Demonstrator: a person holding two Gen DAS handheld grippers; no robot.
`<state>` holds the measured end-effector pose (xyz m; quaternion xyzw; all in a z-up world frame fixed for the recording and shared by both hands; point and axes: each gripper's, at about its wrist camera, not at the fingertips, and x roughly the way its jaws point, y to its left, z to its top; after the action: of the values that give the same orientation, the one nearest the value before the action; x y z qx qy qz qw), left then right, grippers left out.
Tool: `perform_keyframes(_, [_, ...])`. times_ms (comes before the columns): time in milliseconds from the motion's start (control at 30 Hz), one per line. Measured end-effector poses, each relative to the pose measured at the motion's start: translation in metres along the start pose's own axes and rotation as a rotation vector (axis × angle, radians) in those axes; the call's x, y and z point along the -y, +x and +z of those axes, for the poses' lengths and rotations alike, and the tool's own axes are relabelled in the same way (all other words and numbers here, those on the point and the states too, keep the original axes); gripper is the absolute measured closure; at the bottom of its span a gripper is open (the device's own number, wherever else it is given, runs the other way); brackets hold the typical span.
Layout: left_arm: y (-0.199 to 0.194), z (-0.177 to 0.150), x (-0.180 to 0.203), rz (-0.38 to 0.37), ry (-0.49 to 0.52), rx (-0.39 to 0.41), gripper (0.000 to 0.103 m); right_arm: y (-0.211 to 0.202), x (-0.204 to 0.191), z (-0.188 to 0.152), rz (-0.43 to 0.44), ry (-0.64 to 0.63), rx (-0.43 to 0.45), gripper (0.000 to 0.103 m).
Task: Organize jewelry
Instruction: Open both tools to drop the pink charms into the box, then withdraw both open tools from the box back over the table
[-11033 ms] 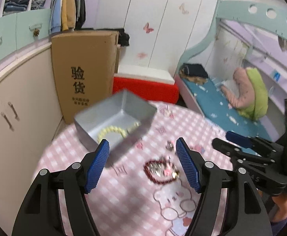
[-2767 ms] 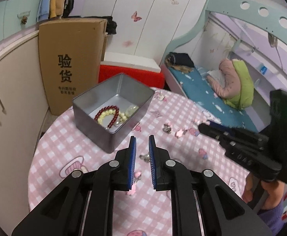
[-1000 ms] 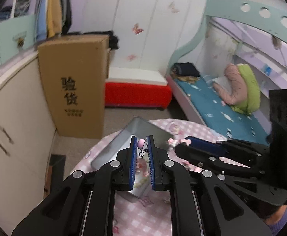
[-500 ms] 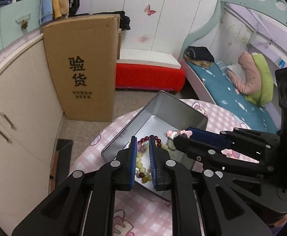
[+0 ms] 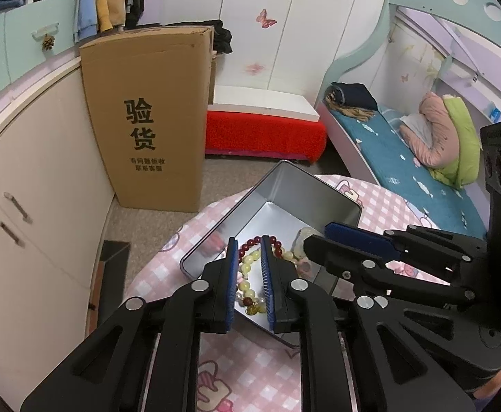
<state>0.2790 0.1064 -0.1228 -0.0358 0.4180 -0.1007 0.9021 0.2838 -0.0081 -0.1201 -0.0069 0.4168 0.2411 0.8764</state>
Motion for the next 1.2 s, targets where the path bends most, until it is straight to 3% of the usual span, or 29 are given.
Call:
perform_keyframes(67, [-0.006,0.000,-0.001,0.025,-0.004,0.023,0.071,-0.005,0.001,-0.001,-0.003,0.003,0.010,0.082])
perform_keyframes(133, [-0.016,-0.001,-0.001,0.034,-0.023,0.056,0.049,-0.014,0.005,-0.003,-0.017,0.010,0.020,0.080])
perform_keyframes(233, [-0.031,-0.001,0.001,0.019,-0.044,0.099,0.036,-0.031,0.013,-0.005,-0.031,0.027,0.047,0.065])
perform_keyframes(500, [-0.061,-0.016,0.041,-0.010,-0.004,0.145,0.032,-0.091,0.047,-0.035,-0.092,0.062,0.109,0.063])
perform_keyframes(700, [-0.066,-0.043,0.072,-0.019,0.037,0.151,0.032,-0.112,0.076,-0.066,-0.133,0.113,0.106,0.062])
perform_keyframes(867, [-0.047,-0.070,0.094,-0.046,0.082,0.082,0.032,-0.114,0.099,-0.094,-0.146,0.170,0.078,0.061])
perform_keyframes(1033, [-0.010,-0.093,0.105,-0.016,0.093,-0.009,0.032,-0.106,0.114,-0.112,-0.154,0.203,0.045,0.061])
perform_keyframes(1200, [0.008,-0.105,0.101,0.037,0.104,-0.038,0.032,-0.097,0.120,-0.122,-0.152,0.213,0.021,0.061])
